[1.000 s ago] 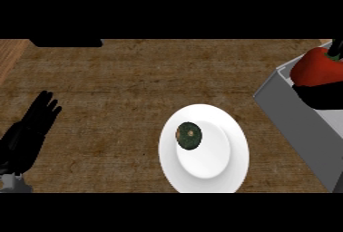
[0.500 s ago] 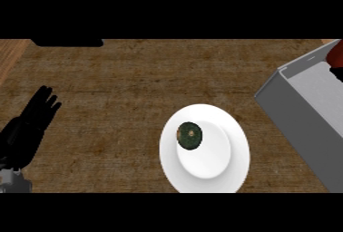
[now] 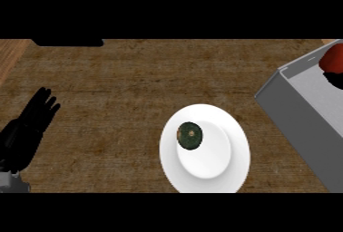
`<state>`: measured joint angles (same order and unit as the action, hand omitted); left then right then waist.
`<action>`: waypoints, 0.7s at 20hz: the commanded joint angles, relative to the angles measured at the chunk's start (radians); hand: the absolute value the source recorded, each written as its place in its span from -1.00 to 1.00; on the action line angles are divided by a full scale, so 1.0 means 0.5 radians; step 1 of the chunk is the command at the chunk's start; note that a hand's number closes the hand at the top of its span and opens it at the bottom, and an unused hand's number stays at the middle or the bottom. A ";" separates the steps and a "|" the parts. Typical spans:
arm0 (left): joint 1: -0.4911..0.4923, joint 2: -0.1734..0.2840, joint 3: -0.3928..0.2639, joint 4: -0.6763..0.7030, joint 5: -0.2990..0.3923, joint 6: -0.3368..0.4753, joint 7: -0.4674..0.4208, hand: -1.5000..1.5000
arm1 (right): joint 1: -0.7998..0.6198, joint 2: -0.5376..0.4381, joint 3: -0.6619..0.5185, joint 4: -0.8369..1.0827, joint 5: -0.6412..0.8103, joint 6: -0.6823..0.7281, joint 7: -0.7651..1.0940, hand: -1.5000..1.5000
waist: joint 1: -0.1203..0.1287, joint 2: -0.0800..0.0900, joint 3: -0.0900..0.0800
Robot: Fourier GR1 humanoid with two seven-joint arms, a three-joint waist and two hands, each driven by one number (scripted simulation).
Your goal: Pick the bell pepper from the plate and place it in the cardboard box
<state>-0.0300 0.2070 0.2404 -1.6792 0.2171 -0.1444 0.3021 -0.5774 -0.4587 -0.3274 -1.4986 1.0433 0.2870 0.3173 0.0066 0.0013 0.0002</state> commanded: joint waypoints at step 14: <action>-0.090 -0.092 -0.092 0.023 -0.104 0.096 0.029 0.00 | 0.061 -0.035 -0.215 0.719 -0.320 -0.133 -0.354 -1.00 | -0.007 0.001 0.001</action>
<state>-0.0356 0.1825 0.2221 -1.6679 0.1919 -0.1318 0.2933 -0.5268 -0.4562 -0.3984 -1.1912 0.9400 0.2430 0.2119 0.0055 -0.0020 -0.0120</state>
